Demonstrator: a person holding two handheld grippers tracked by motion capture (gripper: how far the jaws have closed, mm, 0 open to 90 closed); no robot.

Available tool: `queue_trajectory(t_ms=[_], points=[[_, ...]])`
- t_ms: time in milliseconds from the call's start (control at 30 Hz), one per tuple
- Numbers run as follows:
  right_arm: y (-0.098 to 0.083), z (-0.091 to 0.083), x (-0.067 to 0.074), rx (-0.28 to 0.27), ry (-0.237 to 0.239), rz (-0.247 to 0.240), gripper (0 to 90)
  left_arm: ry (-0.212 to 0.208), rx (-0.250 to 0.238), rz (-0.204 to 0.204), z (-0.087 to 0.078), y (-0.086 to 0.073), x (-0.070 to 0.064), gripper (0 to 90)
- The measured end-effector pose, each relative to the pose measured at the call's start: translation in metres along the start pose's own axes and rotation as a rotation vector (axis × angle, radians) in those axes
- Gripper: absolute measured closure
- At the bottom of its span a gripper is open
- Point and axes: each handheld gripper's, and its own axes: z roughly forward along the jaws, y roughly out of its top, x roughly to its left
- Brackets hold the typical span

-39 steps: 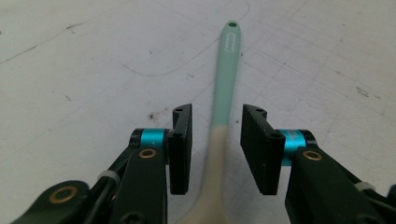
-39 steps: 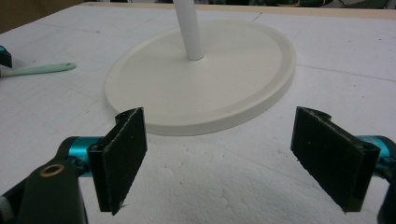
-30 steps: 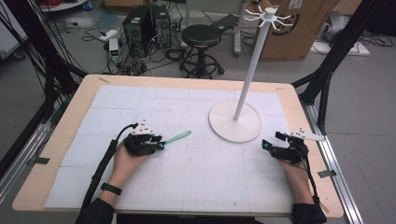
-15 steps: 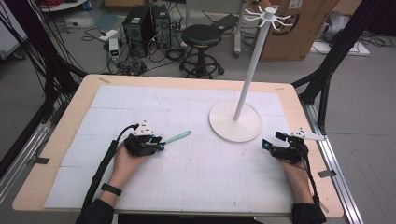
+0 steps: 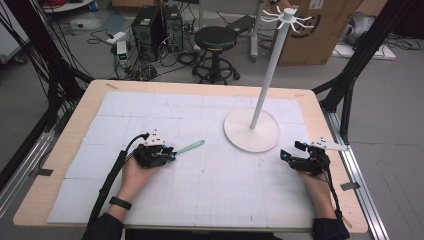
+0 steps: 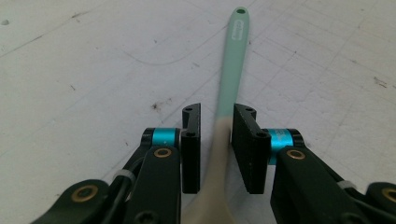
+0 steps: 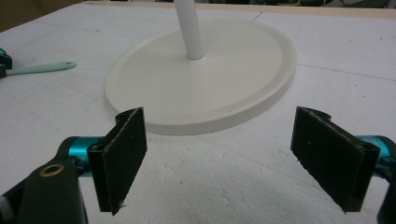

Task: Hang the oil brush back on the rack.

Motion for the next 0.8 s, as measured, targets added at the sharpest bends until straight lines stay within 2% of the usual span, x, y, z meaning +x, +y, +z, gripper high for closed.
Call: queue_trajectory(t_ms=[467, 667, 800], points=[[0.0, 0.0, 0.0, 0.0, 0.0, 0.001, 17.7, 0.009, 0.002, -0.013, 0.0, -0.0005, -0.0031, 79.7], [0.0, -0.0001, -0.0001, 0.0, 0.002, 0.001, 17.7, -0.013, -0.011, -0.027, -0.0002, -0.0015, -0.0008, 81.8], [0.0, -0.0001, -0.0001, 0.0, 0.002, 0.002, 17.7, -0.035, -0.017, -0.055, -0.0009, -0.002, 0.0022, 81.9]])
